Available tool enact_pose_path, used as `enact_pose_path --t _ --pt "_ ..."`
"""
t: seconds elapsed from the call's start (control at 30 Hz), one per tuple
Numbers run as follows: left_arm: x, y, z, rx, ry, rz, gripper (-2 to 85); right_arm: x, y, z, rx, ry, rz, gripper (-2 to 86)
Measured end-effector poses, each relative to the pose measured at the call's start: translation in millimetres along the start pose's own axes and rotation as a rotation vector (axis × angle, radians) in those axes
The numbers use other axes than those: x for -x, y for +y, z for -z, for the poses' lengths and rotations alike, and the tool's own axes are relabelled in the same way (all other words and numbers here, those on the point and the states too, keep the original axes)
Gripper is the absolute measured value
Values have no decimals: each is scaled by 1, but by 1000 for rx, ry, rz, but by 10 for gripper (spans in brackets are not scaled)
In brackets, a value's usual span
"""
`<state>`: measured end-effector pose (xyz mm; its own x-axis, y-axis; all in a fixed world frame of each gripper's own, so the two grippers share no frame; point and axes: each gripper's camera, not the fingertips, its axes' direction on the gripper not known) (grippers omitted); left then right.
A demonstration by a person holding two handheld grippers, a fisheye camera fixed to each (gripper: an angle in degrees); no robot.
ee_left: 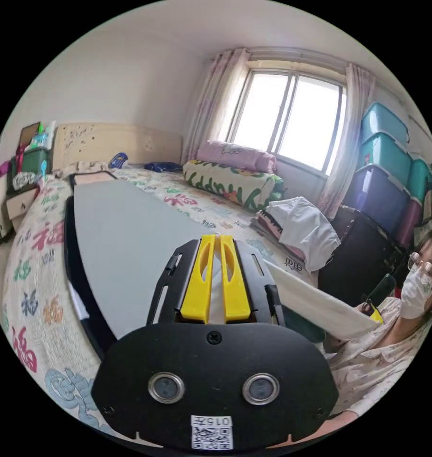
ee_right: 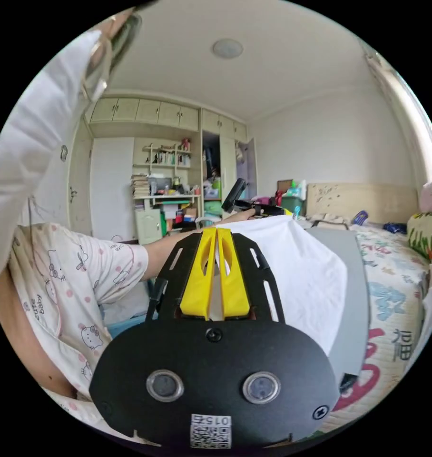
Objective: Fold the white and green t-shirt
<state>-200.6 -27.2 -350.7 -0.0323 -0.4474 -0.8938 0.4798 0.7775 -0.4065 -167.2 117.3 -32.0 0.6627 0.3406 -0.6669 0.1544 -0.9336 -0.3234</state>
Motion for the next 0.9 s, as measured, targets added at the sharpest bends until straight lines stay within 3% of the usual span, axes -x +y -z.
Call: enact_pose_path --t 0.1,0.27,0.37,0.63,0.9 --pt "59 27 15 42 50 106 -3 10 -9 -41 129 -48 4 -4" --pt "97 40 47 -50 -30 131 11 23 -31 -60 225 -52 43 -4" --pt "103 31 30 75 -19 112 75 23 -43 -66 256 -75 20 -3" --pt "106 22 20 203 -57 84 118 29 -69 -73 316 -84 19 -3" --pt "96 9 2 308 23 5 74 38 -84 -81 363 -75 20 -3"
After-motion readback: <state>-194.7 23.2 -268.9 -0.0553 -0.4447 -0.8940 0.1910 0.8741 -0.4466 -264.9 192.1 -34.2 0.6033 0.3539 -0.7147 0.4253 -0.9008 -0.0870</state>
